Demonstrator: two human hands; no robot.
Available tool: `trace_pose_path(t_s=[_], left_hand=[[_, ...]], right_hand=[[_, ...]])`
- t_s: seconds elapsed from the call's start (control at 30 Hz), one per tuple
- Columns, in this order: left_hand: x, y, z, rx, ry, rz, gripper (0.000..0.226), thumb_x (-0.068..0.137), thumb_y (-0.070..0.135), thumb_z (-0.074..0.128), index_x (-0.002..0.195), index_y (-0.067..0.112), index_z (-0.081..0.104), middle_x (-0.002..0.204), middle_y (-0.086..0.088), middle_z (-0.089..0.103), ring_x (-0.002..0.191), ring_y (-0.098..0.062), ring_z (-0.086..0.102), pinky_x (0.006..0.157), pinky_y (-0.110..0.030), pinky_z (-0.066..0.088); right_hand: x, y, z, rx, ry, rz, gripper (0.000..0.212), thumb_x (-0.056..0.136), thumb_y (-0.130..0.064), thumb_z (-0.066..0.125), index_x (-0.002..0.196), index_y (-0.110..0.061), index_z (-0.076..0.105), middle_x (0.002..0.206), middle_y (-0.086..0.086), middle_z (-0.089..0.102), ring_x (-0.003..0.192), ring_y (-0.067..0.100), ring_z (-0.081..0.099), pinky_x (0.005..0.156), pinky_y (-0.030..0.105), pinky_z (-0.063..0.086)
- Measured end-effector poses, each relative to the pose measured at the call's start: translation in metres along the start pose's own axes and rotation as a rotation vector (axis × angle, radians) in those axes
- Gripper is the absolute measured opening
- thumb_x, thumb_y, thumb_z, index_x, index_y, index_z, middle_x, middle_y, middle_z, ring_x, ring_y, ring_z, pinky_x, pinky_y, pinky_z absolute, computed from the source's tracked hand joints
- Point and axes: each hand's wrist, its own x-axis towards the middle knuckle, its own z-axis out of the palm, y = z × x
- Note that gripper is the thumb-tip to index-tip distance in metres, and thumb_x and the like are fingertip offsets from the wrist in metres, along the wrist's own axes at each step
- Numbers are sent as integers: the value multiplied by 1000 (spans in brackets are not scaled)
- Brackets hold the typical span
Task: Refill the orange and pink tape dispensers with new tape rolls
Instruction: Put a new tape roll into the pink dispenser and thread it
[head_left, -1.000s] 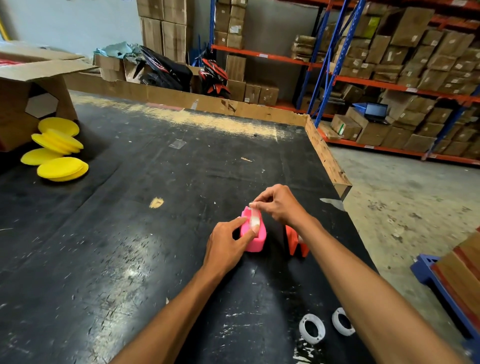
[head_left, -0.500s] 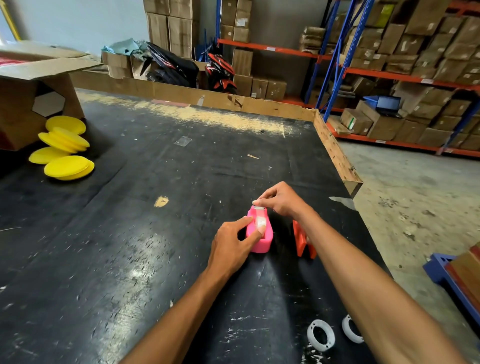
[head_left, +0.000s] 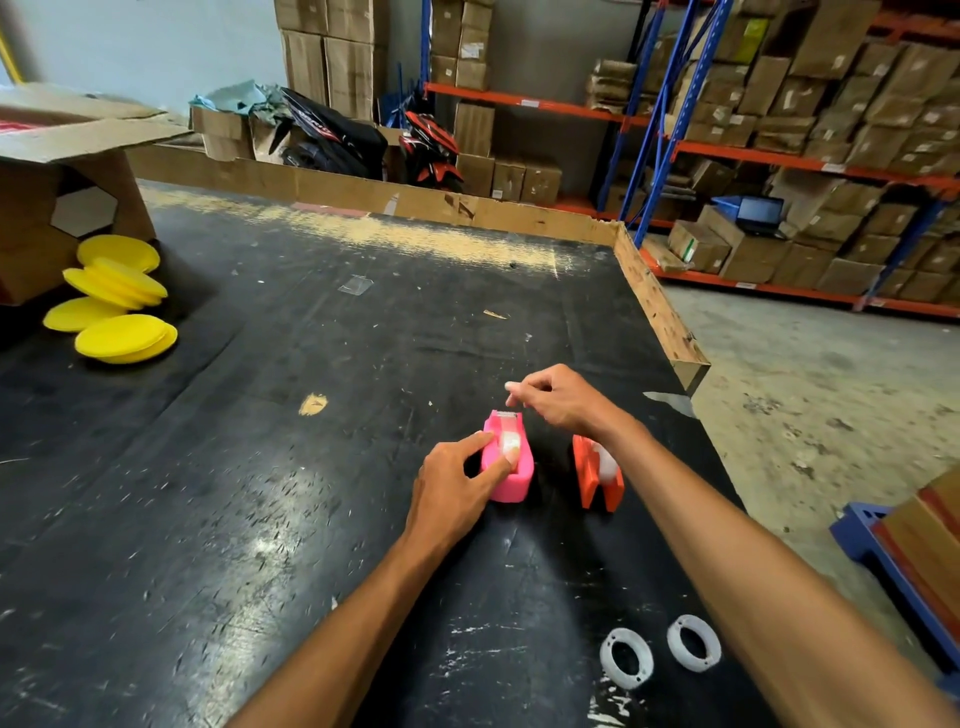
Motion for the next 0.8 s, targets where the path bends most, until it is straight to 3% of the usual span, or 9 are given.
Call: trace_pose_path(t_s=[0.1, 0.2, 0.3, 0.33, 0.4, 0.5, 0.6, 0.7, 0.8], left_hand=[[-1, 2, -1, 5, -4, -35, 39, 77, 56, 60, 110, 36, 59, 87, 2, 66, 89, -18, 65, 88, -47, 54], [-2, 4, -6, 4, -12, -75, 46, 83, 50, 61, 123, 27, 65, 114, 4, 73, 107, -12, 66, 94, -34, 52], [-5, 9, -15, -109, -37, -68, 35, 89, 26, 63, 124, 20, 66, 96, 23, 68, 87, 21, 61, 79, -3, 45], [-6, 9, -18, -125, -69, -59, 35, 88, 21, 64, 123, 18, 66, 97, 23, 68, 81, 26, 58, 77, 0, 44], [-7, 4, -24, -90, -154, -15, 41, 83, 21, 70, 123, 23, 65, 106, 19, 71, 88, 22, 60, 86, -9, 50], [-5, 2, -30, -10, -247, 50, 46, 78, 25, 76, 122, 28, 66, 104, 22, 72, 95, 12, 64, 88, -18, 52], [0, 10, -26, 14, -274, 91, 41, 77, 28, 76, 118, 25, 69, 110, 15, 73, 102, 6, 66, 97, -26, 51], [5, 14, -15, 38, -264, 99, 44, 73, 38, 75, 114, 22, 71, 108, 9, 76, 100, -1, 68, 96, -35, 53], [7, 16, -7, 29, -247, 99, 42, 73, 36, 77, 111, 20, 72, 104, 5, 77, 96, -4, 70, 93, -36, 54]], right_hand=[[-11, -2, 1, 79, 112, 60, 29, 92, -26, 57, 91, -1, 71, 71, 5, 64, 64, 16, 60, 67, 33, 54], [-31, 2, 8, 79, 150, 72, 23, 89, -21, 58, 89, -3, 72, 79, 14, 72, 67, 21, 69, 72, 37, 60], [-48, 8, 17, -40, 133, 69, 19, 84, -21, 61, 87, -8, 73, 83, 12, 74, 78, 25, 71, 82, 46, 57], [-52, 9, 20, -27, 110, 75, 17, 83, -20, 61, 84, -8, 73, 76, 10, 72, 72, 24, 68, 81, 48, 56], [-59, 10, 27, 20, 92, 96, 16, 80, -20, 59, 74, -8, 69, 59, 4, 63, 59, 19, 57, 72, 49, 53], [-67, 8, 30, 51, 95, 120, 18, 82, -12, 56, 67, -8, 64, 59, 6, 58, 60, 17, 52, 62, 32, 43], [-67, 8, 29, -56, 183, 114, 20, 74, -9, 49, 62, -4, 64, 52, 6, 57, 58, 24, 51, 61, 31, 43], [-67, 10, 24, -120, 201, 115, 26, 68, -3, 44, 70, 1, 70, 64, 19, 66, 73, 37, 61, 66, 37, 51], [-69, 10, 20, -136, 195, 105, 25, 71, 0, 47, 75, 2, 71, 78, 25, 70, 81, 38, 64, 67, 42, 53]])
